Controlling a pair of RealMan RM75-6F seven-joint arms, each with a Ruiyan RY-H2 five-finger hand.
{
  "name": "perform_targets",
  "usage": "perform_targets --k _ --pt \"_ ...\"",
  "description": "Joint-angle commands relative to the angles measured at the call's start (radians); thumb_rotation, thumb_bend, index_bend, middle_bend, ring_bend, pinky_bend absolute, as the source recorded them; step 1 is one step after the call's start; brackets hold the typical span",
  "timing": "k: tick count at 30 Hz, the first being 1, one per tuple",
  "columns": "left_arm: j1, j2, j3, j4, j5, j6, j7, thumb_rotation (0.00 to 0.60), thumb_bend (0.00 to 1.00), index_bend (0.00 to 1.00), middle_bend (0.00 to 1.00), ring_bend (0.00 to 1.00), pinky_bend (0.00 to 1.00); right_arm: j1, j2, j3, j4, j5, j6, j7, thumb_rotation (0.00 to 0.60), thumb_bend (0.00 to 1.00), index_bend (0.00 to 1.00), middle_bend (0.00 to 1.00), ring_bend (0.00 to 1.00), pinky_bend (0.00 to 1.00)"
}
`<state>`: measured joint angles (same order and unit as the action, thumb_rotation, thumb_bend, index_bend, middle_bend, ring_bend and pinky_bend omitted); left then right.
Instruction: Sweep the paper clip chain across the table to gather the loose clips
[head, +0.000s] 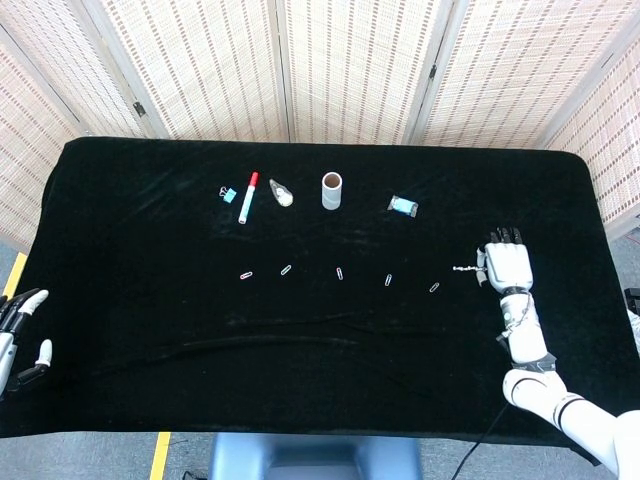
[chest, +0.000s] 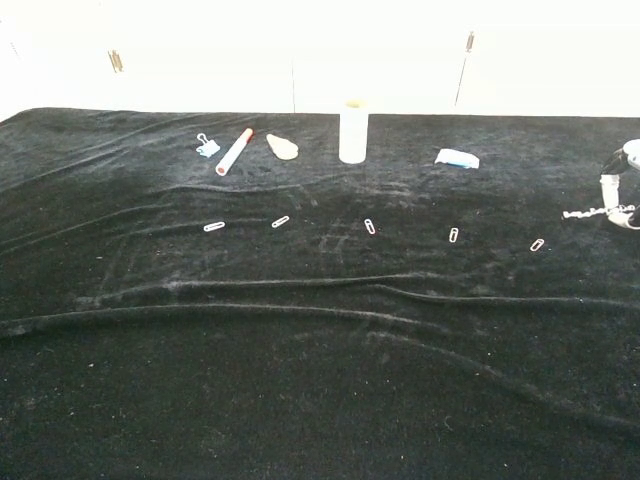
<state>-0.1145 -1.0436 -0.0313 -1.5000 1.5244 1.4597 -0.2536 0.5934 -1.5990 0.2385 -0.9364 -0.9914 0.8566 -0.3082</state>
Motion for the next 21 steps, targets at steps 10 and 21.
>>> perform_targets --k 10,21 --pt "-0.004 0.000 -0.002 -0.005 -0.008 -0.009 0.008 0.600 0.60 0.00 0.11 0.11 0.07 -0.014 0.014 -0.006 -0.018 -0.043 0.019 0.071 0.600 0.41 0.88 0.23 0.09 0.00" --pt "-0.002 0.002 -0.003 -0.005 -0.010 -0.006 0.004 0.600 0.60 0.00 0.11 0.11 0.07 -0.044 0.055 -0.050 -0.153 -0.101 0.070 0.053 0.600 0.41 0.88 0.23 0.09 0.00"
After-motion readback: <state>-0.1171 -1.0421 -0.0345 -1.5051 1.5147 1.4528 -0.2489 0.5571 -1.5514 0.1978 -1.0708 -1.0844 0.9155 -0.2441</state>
